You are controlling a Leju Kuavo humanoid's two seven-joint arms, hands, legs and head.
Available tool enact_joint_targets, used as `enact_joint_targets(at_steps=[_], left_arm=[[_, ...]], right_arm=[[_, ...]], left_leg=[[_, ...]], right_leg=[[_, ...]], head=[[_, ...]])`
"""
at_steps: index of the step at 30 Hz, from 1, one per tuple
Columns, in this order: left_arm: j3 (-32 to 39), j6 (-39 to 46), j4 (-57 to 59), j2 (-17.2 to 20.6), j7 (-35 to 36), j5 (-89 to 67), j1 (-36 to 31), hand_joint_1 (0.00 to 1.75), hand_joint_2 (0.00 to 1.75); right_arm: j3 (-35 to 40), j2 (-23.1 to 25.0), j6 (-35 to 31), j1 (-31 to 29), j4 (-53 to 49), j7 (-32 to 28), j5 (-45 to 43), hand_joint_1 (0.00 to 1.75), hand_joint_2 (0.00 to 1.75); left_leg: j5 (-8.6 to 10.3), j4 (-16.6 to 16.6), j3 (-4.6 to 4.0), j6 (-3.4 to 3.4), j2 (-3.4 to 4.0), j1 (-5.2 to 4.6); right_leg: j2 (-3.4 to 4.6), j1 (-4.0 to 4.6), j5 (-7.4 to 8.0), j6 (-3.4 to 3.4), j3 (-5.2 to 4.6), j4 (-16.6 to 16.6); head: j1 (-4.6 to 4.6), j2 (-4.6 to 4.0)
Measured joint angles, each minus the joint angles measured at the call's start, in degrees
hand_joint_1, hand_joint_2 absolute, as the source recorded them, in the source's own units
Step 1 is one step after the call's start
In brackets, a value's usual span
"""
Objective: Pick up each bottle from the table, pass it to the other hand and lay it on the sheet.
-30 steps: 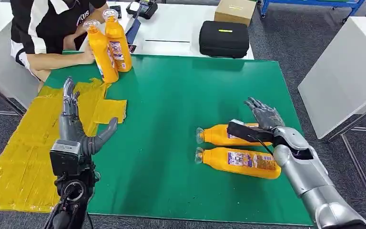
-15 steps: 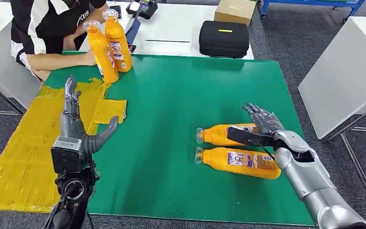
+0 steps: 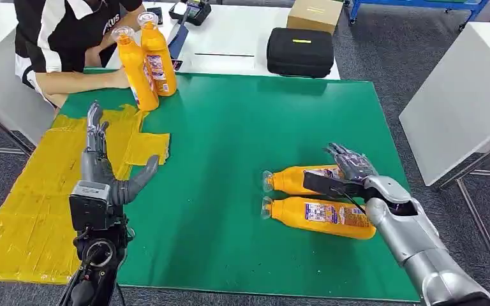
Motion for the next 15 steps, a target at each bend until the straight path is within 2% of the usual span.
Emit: enact_joint_targets(at_steps=[15], left_arm=[[0.0, 0.5, -1.0, 0.0, 1.2, -0.5, 0.1, 0.00, 1.75]], right_arm=[[0.3, 0.9, 0.1, -1.6, 6.7, 0.0, -0.5, 0.00, 1.75]], left_leg=[[0.00, 0.0, 0.00, 0.00, 0.00, 0.00]], right_leg=[[0.00, 0.00, 0.00, 0.00, 0.00, 0.0]], head=[[0.00, 0.00]])
